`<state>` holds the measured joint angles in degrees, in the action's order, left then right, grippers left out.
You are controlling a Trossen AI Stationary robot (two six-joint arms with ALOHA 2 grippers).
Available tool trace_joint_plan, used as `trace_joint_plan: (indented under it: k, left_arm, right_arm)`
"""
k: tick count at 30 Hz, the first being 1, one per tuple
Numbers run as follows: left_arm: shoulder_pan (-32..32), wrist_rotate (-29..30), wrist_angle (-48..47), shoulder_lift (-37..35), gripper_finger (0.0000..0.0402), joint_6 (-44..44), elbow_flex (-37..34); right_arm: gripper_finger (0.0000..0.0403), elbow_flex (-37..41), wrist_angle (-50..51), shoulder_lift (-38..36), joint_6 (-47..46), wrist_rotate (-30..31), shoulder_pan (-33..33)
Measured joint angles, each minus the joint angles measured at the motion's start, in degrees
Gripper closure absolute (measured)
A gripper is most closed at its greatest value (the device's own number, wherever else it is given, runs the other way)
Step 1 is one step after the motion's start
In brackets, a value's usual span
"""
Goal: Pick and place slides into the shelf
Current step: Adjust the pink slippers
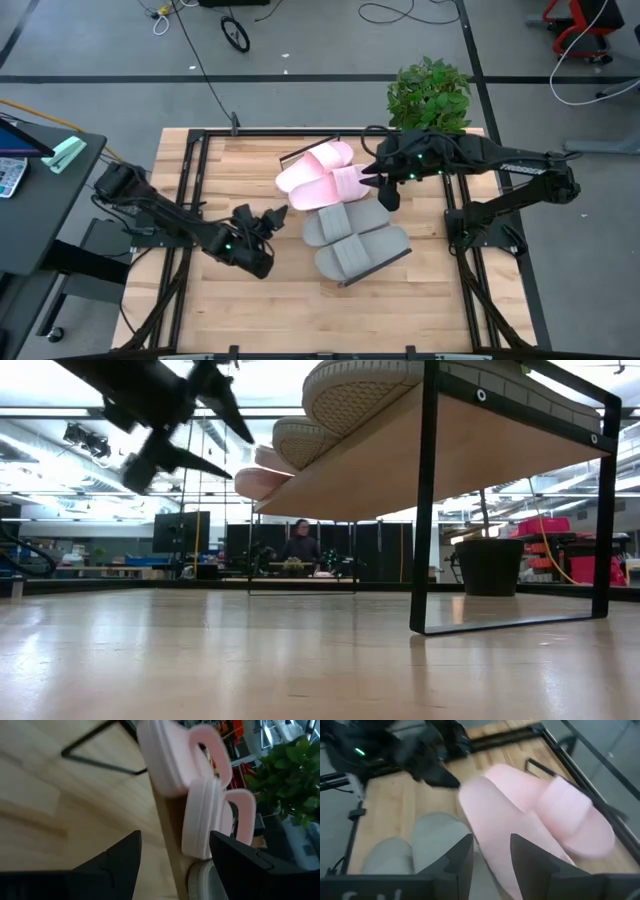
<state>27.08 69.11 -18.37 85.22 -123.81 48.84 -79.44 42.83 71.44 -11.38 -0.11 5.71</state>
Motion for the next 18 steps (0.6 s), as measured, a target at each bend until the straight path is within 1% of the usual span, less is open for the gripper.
trace_joint_plan:
  k: [3,8,11,13,15,17,18]
  left_arm:
    - [-0.2,0.2,-5.1,-3.5,0.0166,0.2,0.0]
    - [-1.2,0.6,-7.3,-8.7,0.0167,6.9,0.0]
    - [-1.2,5.6,-7.5,-11.9,0.0168,10.8,0.0]
    - [-1.5,8.6,-6.9,-13.8,0.0168,15.2,0.0]
    - [-2.4,7.7,-6.9,-15.0,0.0168,21.9,0.0]
    - [-4.1,4.0,-6.8,-15.3,0.017,27.7,0.0]
    - [-5.0,1.3,-6.7,-15.3,0.017,29.7,0.0]
  right_arm:
    - [0.0269,0.0,2.6,0.0,-1.4,1.8,1.2]
    - [0.0269,0.0,3.6,0.0,-3.2,2.6,2.9]
    - [0.0269,0.0,3.6,0.0,-3.6,2.7,2.9]
    - [0.0269,0.0,3.5,0.0,-3.6,2.6,2.9]
    - [0.0269,0.0,3.4,0.0,-3.7,2.6,2.9]
    - [0.0269,0.0,3.1,0.0,-3.6,2.2,2.9]
    - [0.0269,0.0,2.9,0.0,-3.6,2.1,2.9]
